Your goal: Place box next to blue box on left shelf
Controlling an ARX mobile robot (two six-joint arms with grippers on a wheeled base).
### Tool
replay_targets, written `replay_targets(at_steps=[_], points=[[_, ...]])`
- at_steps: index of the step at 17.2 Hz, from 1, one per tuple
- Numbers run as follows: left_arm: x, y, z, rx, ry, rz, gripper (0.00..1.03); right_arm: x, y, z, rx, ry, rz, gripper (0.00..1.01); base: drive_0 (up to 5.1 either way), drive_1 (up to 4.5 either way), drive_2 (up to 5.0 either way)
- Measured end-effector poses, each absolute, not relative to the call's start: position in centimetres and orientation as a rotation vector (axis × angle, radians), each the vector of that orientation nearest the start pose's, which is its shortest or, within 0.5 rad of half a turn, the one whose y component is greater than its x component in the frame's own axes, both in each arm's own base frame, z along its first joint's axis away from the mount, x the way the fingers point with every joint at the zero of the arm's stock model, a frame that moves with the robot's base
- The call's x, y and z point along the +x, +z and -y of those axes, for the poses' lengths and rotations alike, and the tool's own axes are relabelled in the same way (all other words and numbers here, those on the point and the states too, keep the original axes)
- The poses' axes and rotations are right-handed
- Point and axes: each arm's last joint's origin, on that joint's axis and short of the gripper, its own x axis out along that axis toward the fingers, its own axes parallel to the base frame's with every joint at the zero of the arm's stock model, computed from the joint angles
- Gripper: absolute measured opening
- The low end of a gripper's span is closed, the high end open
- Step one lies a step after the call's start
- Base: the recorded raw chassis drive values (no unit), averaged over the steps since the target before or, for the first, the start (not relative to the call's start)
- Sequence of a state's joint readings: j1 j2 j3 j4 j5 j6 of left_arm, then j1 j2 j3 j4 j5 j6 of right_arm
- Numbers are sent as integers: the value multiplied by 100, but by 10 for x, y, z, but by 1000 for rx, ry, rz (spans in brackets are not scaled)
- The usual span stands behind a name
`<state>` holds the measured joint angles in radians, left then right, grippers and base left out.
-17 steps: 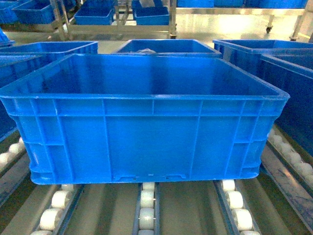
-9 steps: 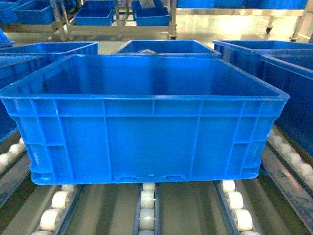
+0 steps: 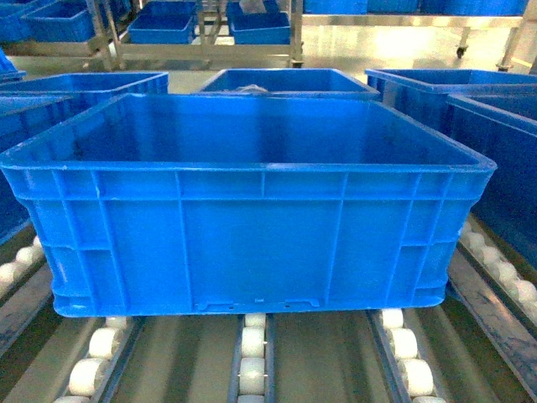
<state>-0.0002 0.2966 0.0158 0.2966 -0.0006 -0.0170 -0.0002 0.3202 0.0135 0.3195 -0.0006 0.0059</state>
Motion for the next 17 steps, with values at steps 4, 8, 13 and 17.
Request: replay_targets(at_steps=[4, 8, 13, 17], points=[[110, 172, 0, -17, 1, 16, 1, 111, 171, 0, 6, 0, 14, 1, 0, 0, 0], [97, 171, 0, -17, 4, 24, 1, 98, 166, 0, 6, 0, -10, 1, 0, 0, 0], [97, 168, 0, -15, 1, 0, 13, 97, 167, 0, 5, 0, 4, 17, 0, 0, 0], [97, 168, 0, -15, 1, 0, 69, 97, 167, 0, 5, 0, 4, 74, 0, 0, 0]])
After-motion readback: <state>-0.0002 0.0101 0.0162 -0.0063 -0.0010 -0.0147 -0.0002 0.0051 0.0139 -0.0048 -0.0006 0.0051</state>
